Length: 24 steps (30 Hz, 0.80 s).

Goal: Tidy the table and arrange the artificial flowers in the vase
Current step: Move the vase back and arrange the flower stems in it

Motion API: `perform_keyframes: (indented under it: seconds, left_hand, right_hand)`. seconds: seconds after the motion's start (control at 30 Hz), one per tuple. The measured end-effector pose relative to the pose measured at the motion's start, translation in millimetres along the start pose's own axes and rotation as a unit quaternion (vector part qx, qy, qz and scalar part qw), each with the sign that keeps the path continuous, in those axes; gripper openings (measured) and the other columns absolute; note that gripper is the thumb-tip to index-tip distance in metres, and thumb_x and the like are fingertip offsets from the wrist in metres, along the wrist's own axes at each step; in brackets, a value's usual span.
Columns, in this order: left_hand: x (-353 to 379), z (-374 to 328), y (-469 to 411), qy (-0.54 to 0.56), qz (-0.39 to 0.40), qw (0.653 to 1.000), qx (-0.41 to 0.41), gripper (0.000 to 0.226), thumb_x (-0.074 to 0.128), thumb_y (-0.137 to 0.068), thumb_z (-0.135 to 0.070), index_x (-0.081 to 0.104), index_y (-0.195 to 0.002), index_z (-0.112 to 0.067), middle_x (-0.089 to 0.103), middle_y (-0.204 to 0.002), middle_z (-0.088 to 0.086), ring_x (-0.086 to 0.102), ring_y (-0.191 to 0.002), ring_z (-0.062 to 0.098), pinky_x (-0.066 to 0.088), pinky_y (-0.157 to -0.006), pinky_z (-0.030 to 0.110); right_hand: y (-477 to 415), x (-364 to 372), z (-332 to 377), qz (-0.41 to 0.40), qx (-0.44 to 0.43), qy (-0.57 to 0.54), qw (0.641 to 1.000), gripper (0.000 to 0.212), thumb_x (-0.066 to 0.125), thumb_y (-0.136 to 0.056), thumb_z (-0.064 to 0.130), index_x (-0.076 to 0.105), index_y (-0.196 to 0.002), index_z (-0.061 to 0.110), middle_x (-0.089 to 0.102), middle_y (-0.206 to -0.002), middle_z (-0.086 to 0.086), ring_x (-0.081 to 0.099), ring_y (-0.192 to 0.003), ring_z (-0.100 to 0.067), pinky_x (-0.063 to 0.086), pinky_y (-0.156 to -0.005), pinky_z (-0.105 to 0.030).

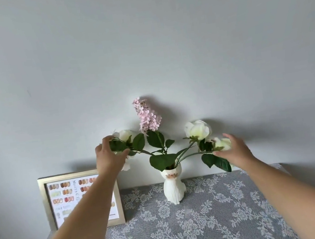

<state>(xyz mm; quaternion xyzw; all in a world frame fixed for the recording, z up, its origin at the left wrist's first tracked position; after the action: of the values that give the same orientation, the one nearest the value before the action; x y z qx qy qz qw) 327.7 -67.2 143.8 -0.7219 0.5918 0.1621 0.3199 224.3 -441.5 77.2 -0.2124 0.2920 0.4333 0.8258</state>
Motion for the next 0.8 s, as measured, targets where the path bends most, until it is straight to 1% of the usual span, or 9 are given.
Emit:
perform_keyframes:
  seconds: [0.03, 0.1, 0.17, 0.3, 0.4, 0.53, 0.63, 0.7, 0.8]
  left_hand:
    - [1, 1, 0, 0.003, -0.009, 1.0, 0.004, 0.063, 0.076, -0.071, -0.025, 0.044, -0.126, -0.023, 0.049, -0.124, 0.013, 0.055, -0.107, 0.029, 0.041, -0.084, 0.03]
    - [3, 2, -1, 0.003, -0.029, 1.0, 0.005, 0.059, 0.077, -0.071, -0.024, 0.047, -0.122, -0.022, 0.055, -0.117, 0.012, 0.057, -0.103, 0.029, 0.041, -0.08, 0.03]
    - [4, 3, 0, 0.008, -0.041, 0.999, 0.008, 0.058, 0.078, -0.068, -0.025, 0.049, -0.118, -0.023, 0.058, -0.112, 0.01, 0.057, -0.102, 0.029, 0.044, -0.081, 0.033]
    - [5, 0, 1, 0.024, -0.052, 0.998, 0.022, 0.053, 0.079, -0.064, -0.028, 0.048, -0.108, -0.028, 0.067, -0.102, 0.002, 0.056, -0.102, 0.028, 0.049, -0.085, 0.04]
    - [3, -5, 4, 0.04, -0.054, 0.997, 0.028, 0.047, 0.077, -0.066, -0.023, 0.049, -0.104, -0.026, 0.07, -0.098, 0.0, 0.055, -0.103, 0.028, 0.048, -0.083, 0.038]
    - [0, -16, 12, 0.07, -0.054, 0.996, 0.032, 0.038, 0.075, -0.069, -0.022, 0.052, -0.1, -0.024, 0.069, -0.094, 0.003, 0.057, -0.101, 0.028, 0.043, -0.076, 0.029]
    - [-5, -26, 23, 0.083, -0.05, 0.994, 0.042, 0.033, 0.074, -0.071, -0.019, 0.055, -0.098, -0.019, 0.068, -0.092, 0.007, 0.059, -0.093, 0.028, 0.047, -0.075, 0.031]
    - [-7, -34, 32, 0.095, -0.039, 0.994, 0.048, 0.03, 0.073, -0.072, -0.017, 0.057, -0.097, -0.016, 0.068, -0.091, 0.008, 0.059, -0.086, 0.025, 0.049, -0.075, 0.031]
    - [-8, -41, 44, 0.104, -0.008, 0.993, 0.059, 0.029, 0.074, -0.074, -0.017, 0.058, -0.098, -0.017, 0.065, -0.089, 0.003, 0.057, -0.079, 0.019, 0.044, -0.07, 0.024]
  right_hand:
    - [1, 5, -3, 0.007, 0.003, -0.01, 1.0, 0.083, 0.082, -0.064, 0.032, 0.04, -0.135, 0.019, 0.043, -0.136, -0.013, 0.049, -0.117, -0.031, 0.044, -0.095, -0.043]
    - [2, 12, -5, 0.013, 0.003, -0.011, 1.0, 0.084, 0.083, -0.064, 0.031, 0.039, -0.135, 0.018, 0.044, -0.136, -0.012, 0.048, -0.118, -0.03, 0.044, -0.095, -0.042]
    - [3, 14, -6, 0.001, -0.003, -0.006, 1.0, 0.081, 0.083, -0.064, 0.029, 0.041, -0.132, 0.017, 0.048, -0.131, -0.012, 0.051, -0.114, -0.029, 0.046, -0.092, -0.039]
    - [6, 11, 0, -0.027, -0.007, -0.01, 1.0, 0.067, 0.083, -0.062, 0.027, 0.05, -0.119, 0.015, 0.06, -0.113, -0.012, 0.058, -0.096, -0.029, 0.05, -0.079, -0.035]
    - [12, 5, 12, -0.057, -0.026, -0.032, 0.998, 0.057, 0.083, -0.061, 0.023, 0.053, -0.11, 0.015, 0.064, -0.104, -0.011, 0.059, -0.09, -0.028, 0.05, -0.076, -0.035]
    - [24, -5, 33, -0.092, -0.072, -0.023, 0.993, 0.054, 0.082, -0.058, 0.023, 0.055, -0.104, 0.015, 0.065, -0.098, -0.009, 0.06, -0.087, -0.031, 0.051, -0.072, -0.038]
    - [34, -8, 50, -0.114, -0.118, 0.002, 0.986, 0.056, 0.081, -0.057, 0.027, 0.055, -0.105, 0.018, 0.065, -0.099, -0.007, 0.057, -0.092, -0.032, 0.05, -0.071, -0.036]
    - [42, -8, 62, -0.126, -0.149, 0.031, 0.98, 0.059, 0.081, -0.058, 0.027, 0.055, -0.11, 0.018, 0.064, -0.101, -0.007, 0.055, -0.096, -0.031, 0.047, -0.071, -0.035]
    - [56, -3, 84, -0.14, -0.21, 0.09, 0.963, 0.058, 0.081, -0.059, 0.026, 0.056, -0.111, 0.019, 0.062, -0.096, -0.006, 0.052, -0.093, -0.03, 0.045, -0.07, -0.035]
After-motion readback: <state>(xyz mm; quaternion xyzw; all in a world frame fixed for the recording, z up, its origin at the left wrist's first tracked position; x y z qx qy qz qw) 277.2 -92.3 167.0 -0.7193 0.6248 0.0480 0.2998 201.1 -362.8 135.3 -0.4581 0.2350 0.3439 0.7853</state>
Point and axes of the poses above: each hand's wrist, its own y-axis away from the middle knuckle, its own x-axis out of the palm, z = x × y, the point moved 5 cm from there along -y, towards the middle knuckle
